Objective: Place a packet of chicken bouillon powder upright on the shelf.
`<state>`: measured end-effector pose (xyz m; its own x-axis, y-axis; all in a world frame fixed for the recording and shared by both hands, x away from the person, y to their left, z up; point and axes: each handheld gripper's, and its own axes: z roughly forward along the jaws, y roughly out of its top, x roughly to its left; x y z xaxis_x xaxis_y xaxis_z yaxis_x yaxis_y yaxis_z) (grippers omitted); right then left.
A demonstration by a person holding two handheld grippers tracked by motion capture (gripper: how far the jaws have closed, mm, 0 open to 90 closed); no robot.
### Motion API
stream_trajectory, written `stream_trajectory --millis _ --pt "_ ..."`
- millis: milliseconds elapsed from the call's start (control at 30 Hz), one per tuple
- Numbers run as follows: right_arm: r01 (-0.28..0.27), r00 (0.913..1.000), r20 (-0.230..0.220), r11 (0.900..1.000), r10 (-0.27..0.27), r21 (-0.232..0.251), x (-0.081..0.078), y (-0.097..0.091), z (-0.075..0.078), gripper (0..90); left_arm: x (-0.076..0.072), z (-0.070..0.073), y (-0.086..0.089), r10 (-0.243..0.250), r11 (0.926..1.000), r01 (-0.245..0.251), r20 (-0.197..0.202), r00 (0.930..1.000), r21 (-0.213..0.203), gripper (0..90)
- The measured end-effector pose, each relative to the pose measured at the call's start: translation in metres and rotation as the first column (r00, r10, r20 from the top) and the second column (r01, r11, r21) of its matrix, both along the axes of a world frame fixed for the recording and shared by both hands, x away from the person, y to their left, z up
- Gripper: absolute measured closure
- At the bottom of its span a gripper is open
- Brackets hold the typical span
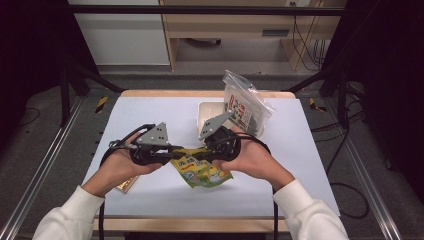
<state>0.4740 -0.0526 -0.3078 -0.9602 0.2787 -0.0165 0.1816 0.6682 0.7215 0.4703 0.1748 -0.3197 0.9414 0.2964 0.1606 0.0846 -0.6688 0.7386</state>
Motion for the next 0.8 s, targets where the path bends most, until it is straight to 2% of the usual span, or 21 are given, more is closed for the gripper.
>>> stream_trajectory --millis 33,67,100,133,167,233,300,400,433,467,533,567,600,700,733,800 --pt "0.003 1.0000 -0.007 1.0000 -0.003 0.000 0.000 -0.001 0.000 87.9 0.001 -0.001 0.000 0.013 0.9999 -0.013 0.009 0.9999 0.004 75.0" --pt "0.003 0.9999 -0.010 1.0000 -0.003 0.001 0.001 -0.002 0.001 88.9 0.001 -0.002 0.000 0.030 0.9994 -0.030 0.008 0.9995 -0.019 70.6" --pt "0.008 0.9999 -0.007 1.0000 -0.008 0.004 0.001 -0.003 0.001 89.7 0.002 -0.002 0.001 0.058 0.9976 -0.057 0.000 0.9983 -0.039 64.4" --pt "0.015 0.9999 -0.007 0.9999 -0.015 0.007 0.002 -0.005 0.000 89.9 0.003 -0.002 0.001 0.085 0.9955 -0.085 0.003 0.9964 -0.041 56.5" --pt "0.028 0.9995 -0.012 0.9996 -0.028 0.011 0.003 -0.007 0.000 90.0 0.003 -0.001 0.001 0.098 0.9945 -0.097 0.017 0.9951 -0.040 49.8" --pt "0.055 0.9982 -0.024 0.9982 -0.054 0.023 0.004 -0.012 -0.001 90.0 0.003 0.003 0.002 0.123 0.9910 -0.122 0.019 0.9922 -0.055 38.6" --pt "0.078 0.9963 -0.039 0.9959 -0.077 0.044 0.006 -0.019 -0.004 90.0 0.002 0.009 0.006 0.165 0.9824 -0.162 0.021 0.9861 -0.092 29.2" --pt "0.112 0.9921 -0.065 0.9907 -0.107 0.078 0.008 -0.028 -0.007 90.0 0.001 0.015 0.016 0.246 0.9643 -0.239 0.048 0.9681 -0.114 21.6" --pt "0.123 0.9906 -0.070 0.9882 -0.117 0.091 0.009 -0.031 -0.007 90.0 0.000 0.015 0.020 0.272 0.9549 -0.264 0.044 0.9613 -0.136 19.6" --pt "0.136 0.9889 -0.076 0.9852 -0.128 0.104 0.008 -0.034 -0.006 90.0 -0.001 0.013 0.026 0.308 0.9412 -0.298 0.042 0.9503 -0.159 18.1" --pt "0.162 0.9849 -0.082 0.9783 -0.152 0.129 0.008 -0.039 -0.004 90.0 -0.002 0.009 0.035 0.354 0.9246 -0.342 0.045 0.9343 -0.168 15.5" --pt "0.177 0.9825 -0.081 0.9744 -0.168 0.138 0.007 -0.041 -0.001 90.0 -0.004 0.004 0.041 0.386 0.9106 -0.373 0.044 0.9214 -0.177 14.7" --pt "0.193 0.9798 -0.083 0.9691 -0.182 0.153 0.006 -0.044 0.002 90.0 -0.004 -0.001 0.046 0.407 0.9000 -0.394 0.038 0.9125 -0.186 14.1" --pt "0.227 0.9730 -0.086 0.9559 -0.214 0.186 0.004 -0.051 0.009 90.0 -0.007 -0.020 0.060 0.456 0.8718 -0.444 0.015 0.8896 -0.207 13.2" --pt "0.241 0.9697 -0.092 0.9486 -0.226 0.206 0.004 -0.054 0.012 90.0 -0.007 -0.025 0.064 0.466 0.8657 -0.455 0.004 0.8846 -0.208 13.2" --pt "0.270 0.9619 -0.105 0.9348 -0.252 0.230 0.006 -0.058 0.014 90.0 -0.008 -0.038 0.073 0.493 0.8440 -0.487 -0.033 0.8694 -0.224 13.2"
